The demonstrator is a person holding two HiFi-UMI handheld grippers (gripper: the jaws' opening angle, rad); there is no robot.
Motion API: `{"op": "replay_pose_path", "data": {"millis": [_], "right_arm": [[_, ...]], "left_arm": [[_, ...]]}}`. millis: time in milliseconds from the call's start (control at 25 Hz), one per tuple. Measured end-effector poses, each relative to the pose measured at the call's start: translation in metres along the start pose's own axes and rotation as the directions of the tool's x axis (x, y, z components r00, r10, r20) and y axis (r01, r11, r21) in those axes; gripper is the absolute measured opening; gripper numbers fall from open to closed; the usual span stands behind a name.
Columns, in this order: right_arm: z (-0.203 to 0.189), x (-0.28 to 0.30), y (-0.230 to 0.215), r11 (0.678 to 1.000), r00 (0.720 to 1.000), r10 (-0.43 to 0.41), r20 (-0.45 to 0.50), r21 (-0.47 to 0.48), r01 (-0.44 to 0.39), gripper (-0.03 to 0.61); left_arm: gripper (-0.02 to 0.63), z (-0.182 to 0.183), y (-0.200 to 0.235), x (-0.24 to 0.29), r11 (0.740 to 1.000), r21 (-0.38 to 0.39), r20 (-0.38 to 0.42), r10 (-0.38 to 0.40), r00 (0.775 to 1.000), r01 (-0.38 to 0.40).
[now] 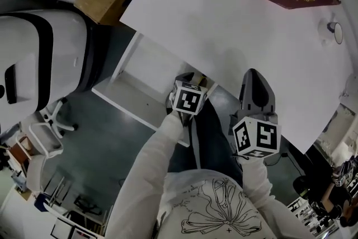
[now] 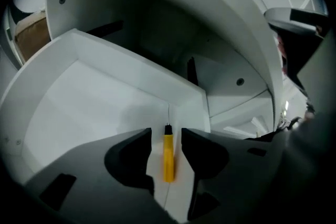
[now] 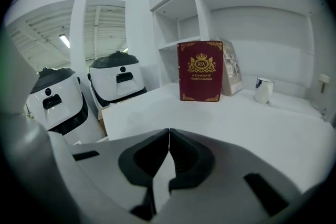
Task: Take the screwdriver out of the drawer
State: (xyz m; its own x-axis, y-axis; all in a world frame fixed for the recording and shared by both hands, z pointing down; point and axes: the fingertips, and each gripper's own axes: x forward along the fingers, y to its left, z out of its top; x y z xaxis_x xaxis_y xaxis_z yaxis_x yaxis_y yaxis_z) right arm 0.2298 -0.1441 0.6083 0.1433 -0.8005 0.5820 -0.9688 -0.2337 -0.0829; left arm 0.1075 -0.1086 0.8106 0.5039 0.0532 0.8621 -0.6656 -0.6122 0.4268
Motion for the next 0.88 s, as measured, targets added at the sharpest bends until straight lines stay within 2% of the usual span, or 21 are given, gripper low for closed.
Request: {"op": "replay_pose_path", "data": {"millis": [240,720,880], "right_arm": [[-0.008,0.005,-0.005,1.000,1.000,-0.020,-0.016,0.012,0.021,0.003],[-0.021,0.009,-0.010,0.999,0.999,-0.039,-0.038,0.019,0.040,0.003],[-0.023,0.010,-0.009,0.999,0.998,-0.040,-0.043,0.018,0.041,0.003]], "left_arm": [[0.161,-0.014,0.002,0.020,1.000,0.015,-0.077,-0.017,0.997,0.018],[0.161,-0.026,-0.001,0.042,0.999,0.022,-0.146,-0.035,0.989,0.039],[0.161,-0.032,0.001,0.046,0.999,0.022,-0.162,-0.020,0.987,0.024]]}}
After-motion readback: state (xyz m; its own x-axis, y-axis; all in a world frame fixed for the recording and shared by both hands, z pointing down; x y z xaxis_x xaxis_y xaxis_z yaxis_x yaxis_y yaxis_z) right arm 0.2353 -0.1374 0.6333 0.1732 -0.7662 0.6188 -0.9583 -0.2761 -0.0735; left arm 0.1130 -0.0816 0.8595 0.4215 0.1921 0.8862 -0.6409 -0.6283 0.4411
